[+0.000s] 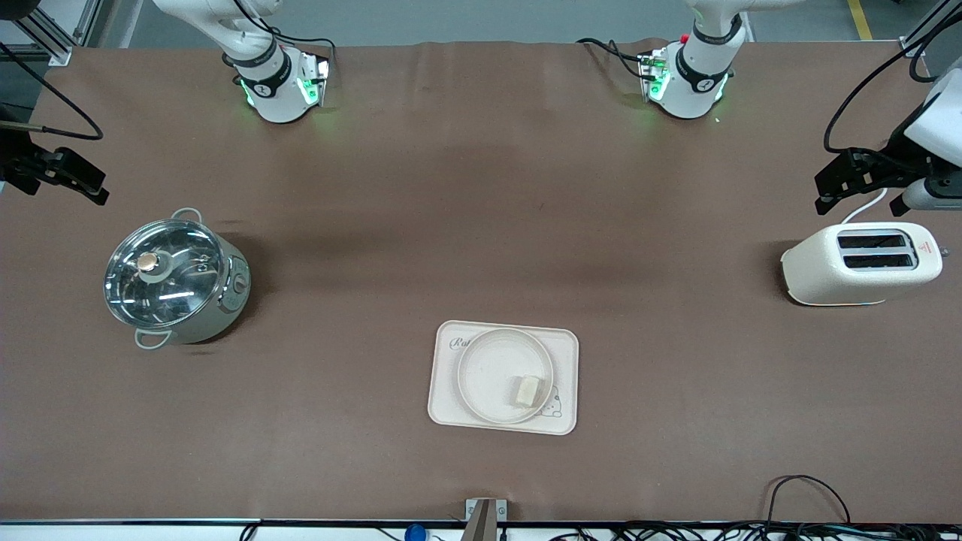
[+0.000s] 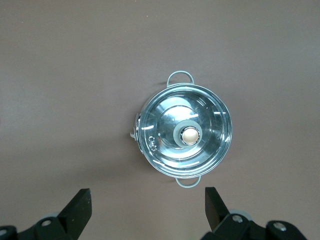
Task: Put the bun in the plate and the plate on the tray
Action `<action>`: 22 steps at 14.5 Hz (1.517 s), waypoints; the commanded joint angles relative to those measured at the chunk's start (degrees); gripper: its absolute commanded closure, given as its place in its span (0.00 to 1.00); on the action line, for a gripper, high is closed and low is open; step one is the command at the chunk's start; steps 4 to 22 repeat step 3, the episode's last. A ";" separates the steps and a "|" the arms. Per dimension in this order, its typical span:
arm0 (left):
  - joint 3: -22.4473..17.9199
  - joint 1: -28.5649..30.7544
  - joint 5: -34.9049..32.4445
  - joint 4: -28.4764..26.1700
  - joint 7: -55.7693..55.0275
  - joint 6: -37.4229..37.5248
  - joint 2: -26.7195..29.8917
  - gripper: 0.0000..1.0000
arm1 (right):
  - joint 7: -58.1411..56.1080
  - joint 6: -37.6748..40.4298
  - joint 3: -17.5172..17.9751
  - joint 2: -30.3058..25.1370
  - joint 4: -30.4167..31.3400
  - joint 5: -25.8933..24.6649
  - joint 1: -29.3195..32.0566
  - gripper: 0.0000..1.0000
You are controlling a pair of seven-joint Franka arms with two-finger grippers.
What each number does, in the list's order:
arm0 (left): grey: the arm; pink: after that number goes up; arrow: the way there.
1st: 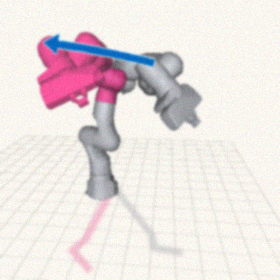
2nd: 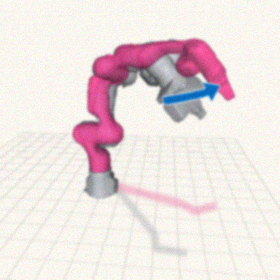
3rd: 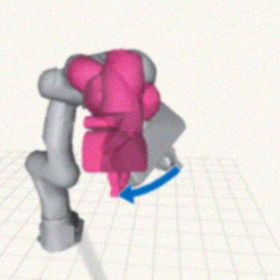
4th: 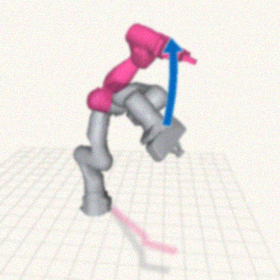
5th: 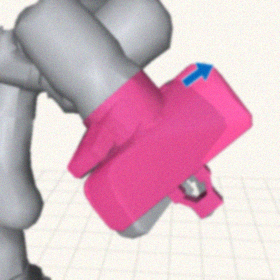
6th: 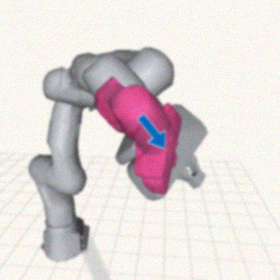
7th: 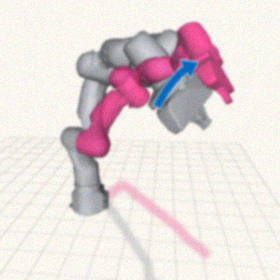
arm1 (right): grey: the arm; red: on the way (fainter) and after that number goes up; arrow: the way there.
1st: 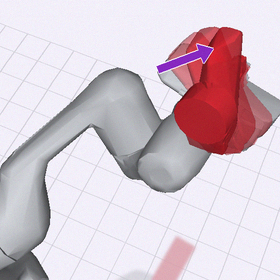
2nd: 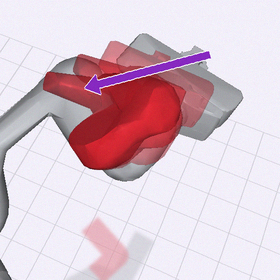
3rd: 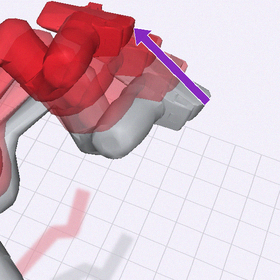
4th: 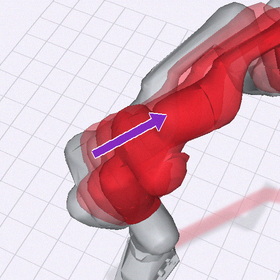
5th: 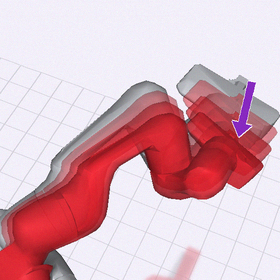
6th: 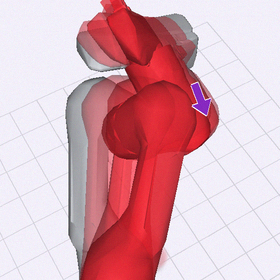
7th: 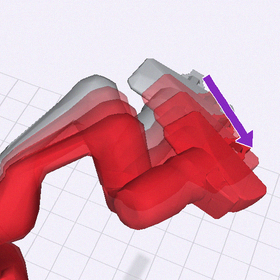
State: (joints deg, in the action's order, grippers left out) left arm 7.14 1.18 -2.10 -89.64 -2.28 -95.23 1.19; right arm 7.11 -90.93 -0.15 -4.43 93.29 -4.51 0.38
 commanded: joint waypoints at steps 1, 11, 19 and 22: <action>-0.37 -0.13 0.79 1.58 0.26 1.19 -0.48 0.00 | -3.14 -0.13 0.41 -2.34 1.98 -0.68 0.68 0.00; -0.37 -0.13 0.87 1.58 0.17 1.19 -0.48 0.00 | -4.56 0.83 0.24 -2.34 1.81 -0.51 1.99 0.00; -0.37 -0.13 0.87 1.58 0.17 1.19 -0.48 0.00 | -4.56 0.83 0.24 -2.34 1.81 -0.51 1.99 0.00; -0.37 -0.13 0.87 1.58 0.17 1.19 -0.48 0.00 | -4.56 0.83 0.24 -2.34 1.81 -0.51 1.99 0.00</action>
